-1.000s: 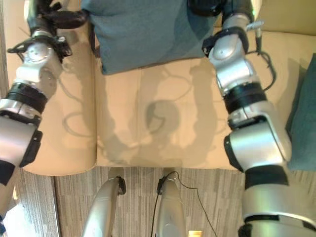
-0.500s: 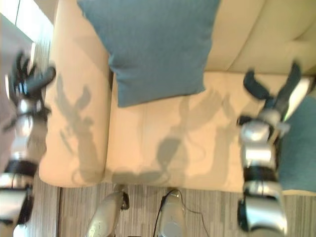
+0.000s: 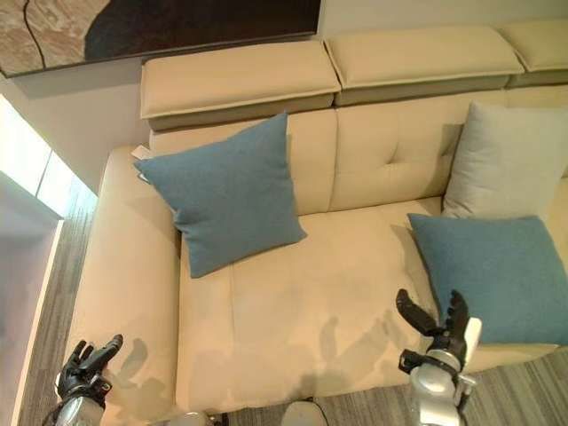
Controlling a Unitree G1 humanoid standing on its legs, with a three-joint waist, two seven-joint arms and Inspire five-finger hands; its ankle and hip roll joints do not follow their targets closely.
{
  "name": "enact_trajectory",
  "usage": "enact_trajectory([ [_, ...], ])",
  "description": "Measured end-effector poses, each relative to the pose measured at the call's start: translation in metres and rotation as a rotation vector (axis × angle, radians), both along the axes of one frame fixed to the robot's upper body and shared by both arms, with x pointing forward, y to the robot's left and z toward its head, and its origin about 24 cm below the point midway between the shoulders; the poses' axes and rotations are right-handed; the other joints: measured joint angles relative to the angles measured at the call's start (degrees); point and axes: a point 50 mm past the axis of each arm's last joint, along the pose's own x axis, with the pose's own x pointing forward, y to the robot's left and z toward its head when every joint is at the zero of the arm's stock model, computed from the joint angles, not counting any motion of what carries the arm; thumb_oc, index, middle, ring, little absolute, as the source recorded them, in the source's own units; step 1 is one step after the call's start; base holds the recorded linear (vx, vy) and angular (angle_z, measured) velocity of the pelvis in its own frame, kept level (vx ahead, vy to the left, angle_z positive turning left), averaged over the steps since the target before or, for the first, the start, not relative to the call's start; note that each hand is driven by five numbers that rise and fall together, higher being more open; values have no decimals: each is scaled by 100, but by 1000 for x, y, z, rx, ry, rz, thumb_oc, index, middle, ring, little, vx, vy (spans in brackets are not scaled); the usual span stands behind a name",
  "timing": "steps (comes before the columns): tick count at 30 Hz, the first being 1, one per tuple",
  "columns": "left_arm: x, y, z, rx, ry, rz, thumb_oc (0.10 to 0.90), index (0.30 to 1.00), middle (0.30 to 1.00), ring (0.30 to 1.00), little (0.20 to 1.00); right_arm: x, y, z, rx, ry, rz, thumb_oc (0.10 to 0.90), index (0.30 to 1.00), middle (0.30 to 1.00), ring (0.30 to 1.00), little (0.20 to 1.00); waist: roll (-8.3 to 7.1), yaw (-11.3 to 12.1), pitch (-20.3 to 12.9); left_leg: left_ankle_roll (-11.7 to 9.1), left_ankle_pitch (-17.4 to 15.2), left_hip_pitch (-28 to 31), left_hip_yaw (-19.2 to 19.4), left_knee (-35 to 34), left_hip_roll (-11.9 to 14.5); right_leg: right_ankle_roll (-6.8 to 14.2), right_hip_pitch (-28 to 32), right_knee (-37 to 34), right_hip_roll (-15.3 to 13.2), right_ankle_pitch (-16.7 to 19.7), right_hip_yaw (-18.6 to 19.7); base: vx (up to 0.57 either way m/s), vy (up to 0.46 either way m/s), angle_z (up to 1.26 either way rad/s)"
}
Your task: Pick up all the scattered cushions and arrange them neatly on the sofa.
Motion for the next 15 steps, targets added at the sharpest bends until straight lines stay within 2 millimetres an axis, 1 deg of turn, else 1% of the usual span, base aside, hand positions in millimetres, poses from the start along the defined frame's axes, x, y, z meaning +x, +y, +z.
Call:
enact_trajectory([
  [1, -2, -2, -2, -7, 7, -14, 800, 900, 900, 900, 900, -3, 10, -4, 29, -4, 13, 800, 900, 900, 900, 900, -195, 177, -95, -18, 12, -18, 0, 70, 17, 107, 217, 327, -209, -405, 17, -485, -233, 3],
  [2, -4, 1, 0, 8, 8, -26, 800, 900, 900, 900, 900, 2, 20, 0, 50, -60, 18, 800, 900, 900, 900, 900, -419, 263, -171, -141, 67, -190, -84, 241, 2, 79, 270, 469, -321, -815, 293, -395, -202, 9],
  [3, -4, -6, -1, -3, 9, -48, 800, 900, 900, 900, 900, 6, 23, 4, 47, -90, 32, 800, 900, 900, 900, 900, -470, 282, -193, -186, 112, -330, -154, 367, 28, -82, 430, 149, -178, -1033, 421, -553, -291, 14],
  [4, -3, -16, -5, -29, 17, -81, 800, 900, 900, 900, 900, 16, 21, 14, 16, -120, 60, 800, 900, 900, 900, 900, -342, 292, -126, -235, 133, -517, -304, 533, 206, -527, 528, -173, 83, -1022, 502, -314, -181, 3],
  [5, -12, -32, -16, -83, 68, -113, 800, 900, 900, 900, 900, 20, 18, 19, 0, -135, 66, 800, 900, 900, 900, 900, -163, 313, -153, -258, 392, -599, -383, 535, 418, -653, 475, -211, 365, -889, 460, -502, -237, -3],
  [6, -16, -41, -21, -115, 85, -121, 800, 900, 900, 900, 900, 21, 17, 21, -8, -144, 69, 800, 900, 900, 900, 900, -116, 332, -155, -289, 572, -635, -436, 527, 513, -713, 438, -204, 467, -873, 452, -540, -143, -2],
  [7, -21, -58, -29, -171, 119, -129, 800, 900, 900, 900, 900, 21, 14, 23, -21, -147, 68, 800, 900, 900, 900, 900, -54, 332, -155, -369, 806, -683, -457, 545, 632, -844, 417, -159, 630, -876, 423, -708, -150, 18],
  [8, -27, -74, -37, -209, 168, -153, 800, 900, 900, 900, 900, 19, 11, 24, -40, -136, 67, 800, 900, 900, 900, 900, -25, 268, -120, -574, 1204, -759, -485, 503, 724, -973, 273, 97, 717, -913, 372, -517, -84, 27],
  [9, -28, -79, -39, -221, 181, -161, 800, 900, 900, 900, 900, 16, 10, 23, -42, -128, 66, 800, 900, 900, 900, 900, -75, 199, -37, -724, 1458, -793, -503, 457, 728, -1032, 209, 206, 709, -946, 308, -468, -41, 37],
  [10, -28, -81, -39, -220, 187, -151, 800, 900, 900, 900, 900, 19, 11, 25, -47, -140, 72, 800, 900, 900, 900, 900, -147, 90, 134, -924, 1653, -851, -576, 382, 749, -1143, 215, 252, 680, -1036, 241, -484, -43, 31],
  [11, -30, -80, -40, -235, 199, -132, 800, 900, 900, 900, 900, 12, 8, 21, -49, -112, 63, 800, 900, 900, 900, 900, -174, 28, 156, -966, 1411, -840, -586, 539, 662, -1287, 160, 265, 649, -1014, 193, -489, -39, 24],
  [12, -31, -78, -41, -240, 204, -123, 800, 900, 900, 900, 900, 9, 8, 18, -47, -99, 60, 800, 900, 900, 900, 900, -190, 17, 172, -722, 924, -810, -585, 792, 501, -1311, 167, 259, 577, -990, 203, -360, -15, -4],
  [13, -32, -78, -41, -244, 204, -113, 800, 900, 900, 900, 900, 2, 5, 15, -53, -71, 63, 800, 900, 900, 900, 900, -272, -68, 196, -437, 223, -709, -594, 1308, 207, -1306, 115, 235, 405, -820, 237, -344, 26, -4],
  [14, -32, -78, -41, -245, 205, -109, 800, 900, 900, 900, 900, -3, 3, 13, -56, -57, 57, 800, 900, 900, 900, 900, -256, -160, 187, -434, -99, -681, -594, 1552, 74, -1252, 116, 162, 328, -686, 190, -344, 21, 0],
  [15, -30, -78, -40, -242, 196, -110, 800, 900, 900, 900, 900, -10, 1, 10, -56, -22, 49, 800, 900, 900, 900, 900, -235, -332, 175, -547, -789, -587, -628, 2186, -32, -1269, 117, -22, 220, -483, 99, -324, 98, 4],
])
